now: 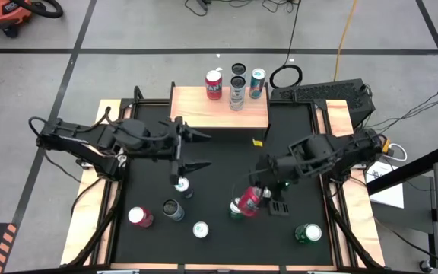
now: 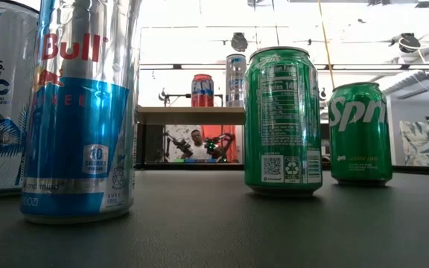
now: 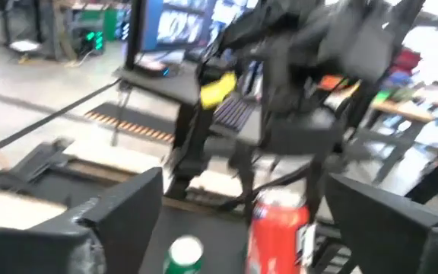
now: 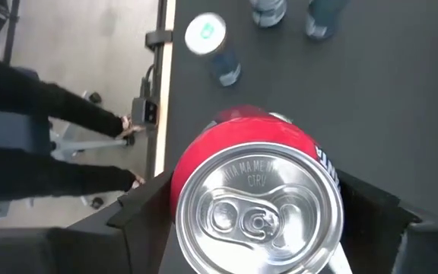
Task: Place canned beverage on shelf
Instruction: Put the right orange soda can on the shelf aligned with the other orange soda can
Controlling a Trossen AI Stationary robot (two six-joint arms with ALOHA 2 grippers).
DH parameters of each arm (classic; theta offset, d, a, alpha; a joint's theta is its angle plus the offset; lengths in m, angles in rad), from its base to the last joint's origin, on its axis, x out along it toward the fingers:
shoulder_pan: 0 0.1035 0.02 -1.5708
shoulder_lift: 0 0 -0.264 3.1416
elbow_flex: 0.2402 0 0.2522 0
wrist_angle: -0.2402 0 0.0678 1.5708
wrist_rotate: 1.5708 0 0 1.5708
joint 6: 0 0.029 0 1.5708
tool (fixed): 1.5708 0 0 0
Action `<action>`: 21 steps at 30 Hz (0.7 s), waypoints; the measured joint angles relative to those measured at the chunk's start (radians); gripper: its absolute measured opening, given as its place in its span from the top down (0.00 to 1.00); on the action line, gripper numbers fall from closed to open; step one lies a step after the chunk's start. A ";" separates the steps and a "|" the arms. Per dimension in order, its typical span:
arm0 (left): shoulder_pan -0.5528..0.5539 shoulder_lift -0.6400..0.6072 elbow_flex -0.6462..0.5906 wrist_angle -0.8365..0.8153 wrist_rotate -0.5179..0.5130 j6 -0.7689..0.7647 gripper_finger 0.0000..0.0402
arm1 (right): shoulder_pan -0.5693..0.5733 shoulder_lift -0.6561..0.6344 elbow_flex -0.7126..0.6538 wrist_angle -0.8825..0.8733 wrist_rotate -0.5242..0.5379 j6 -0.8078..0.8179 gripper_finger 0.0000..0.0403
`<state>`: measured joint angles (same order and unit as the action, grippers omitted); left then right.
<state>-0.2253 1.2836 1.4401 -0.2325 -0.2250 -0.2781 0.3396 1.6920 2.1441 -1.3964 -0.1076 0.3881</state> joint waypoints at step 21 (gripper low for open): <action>0.001 0.146 0.001 -0.060 0.072 -0.156 0.01 | -0.169 0.000 0.018 0.056 -0.054 -0.165 0.31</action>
<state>-0.2241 1.4297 1.4409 -0.2924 -0.1530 -0.4337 0.1711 1.6920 2.1624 -1.3399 -0.1615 0.2227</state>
